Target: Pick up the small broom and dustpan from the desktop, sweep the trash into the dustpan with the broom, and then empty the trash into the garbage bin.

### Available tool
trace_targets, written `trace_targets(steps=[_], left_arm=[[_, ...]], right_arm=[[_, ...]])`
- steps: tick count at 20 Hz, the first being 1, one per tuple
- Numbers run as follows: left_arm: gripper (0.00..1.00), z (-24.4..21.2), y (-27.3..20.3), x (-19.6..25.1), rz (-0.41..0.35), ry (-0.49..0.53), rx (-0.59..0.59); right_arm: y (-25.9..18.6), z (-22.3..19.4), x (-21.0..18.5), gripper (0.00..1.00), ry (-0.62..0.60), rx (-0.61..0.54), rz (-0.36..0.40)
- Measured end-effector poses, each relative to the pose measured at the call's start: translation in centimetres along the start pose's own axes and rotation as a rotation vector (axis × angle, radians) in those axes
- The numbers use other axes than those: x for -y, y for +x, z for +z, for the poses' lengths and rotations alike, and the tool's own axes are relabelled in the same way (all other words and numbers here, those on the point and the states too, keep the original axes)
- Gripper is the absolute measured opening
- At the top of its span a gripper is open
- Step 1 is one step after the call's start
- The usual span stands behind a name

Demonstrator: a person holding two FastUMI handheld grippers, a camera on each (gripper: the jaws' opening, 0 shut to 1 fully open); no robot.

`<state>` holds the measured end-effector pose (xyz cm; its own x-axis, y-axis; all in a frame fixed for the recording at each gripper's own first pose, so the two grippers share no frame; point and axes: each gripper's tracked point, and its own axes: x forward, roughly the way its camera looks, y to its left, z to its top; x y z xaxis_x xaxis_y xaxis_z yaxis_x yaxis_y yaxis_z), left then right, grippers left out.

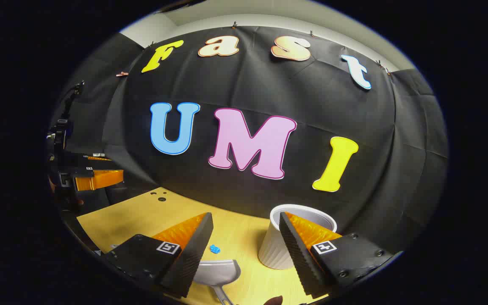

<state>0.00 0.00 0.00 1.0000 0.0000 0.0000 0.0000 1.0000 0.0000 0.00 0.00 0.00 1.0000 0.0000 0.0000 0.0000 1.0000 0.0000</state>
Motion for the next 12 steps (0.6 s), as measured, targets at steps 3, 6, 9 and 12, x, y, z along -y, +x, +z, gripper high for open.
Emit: trace_targets(steps=[3, 6, 9, 12], left_arm=[[0.95, -0.05, 0.11, 0.09, 0.001, 0.008, -0.004], [0.95, -0.19, 0.03, 0.34, -0.003, 0.013, -0.006], [0.95, -0.12, 0.07, 0.50, -0.002, 0.018, -0.005], [0.95, -0.42, -0.14, 0.55, -0.002, 0.020, -0.006]], right_arm=[[0.13, -0.15, -0.29, 0.97, -0.007, -0.004, 0.013], [0.20, -0.10, -0.31, 0.97, -0.011, -0.002, 0.016], [0.09, -0.07, -0.33, 0.97, -0.005, -0.003, 0.019], [-0.11, -0.14, -0.14, 0.97, -0.012, -0.006, 0.012]])
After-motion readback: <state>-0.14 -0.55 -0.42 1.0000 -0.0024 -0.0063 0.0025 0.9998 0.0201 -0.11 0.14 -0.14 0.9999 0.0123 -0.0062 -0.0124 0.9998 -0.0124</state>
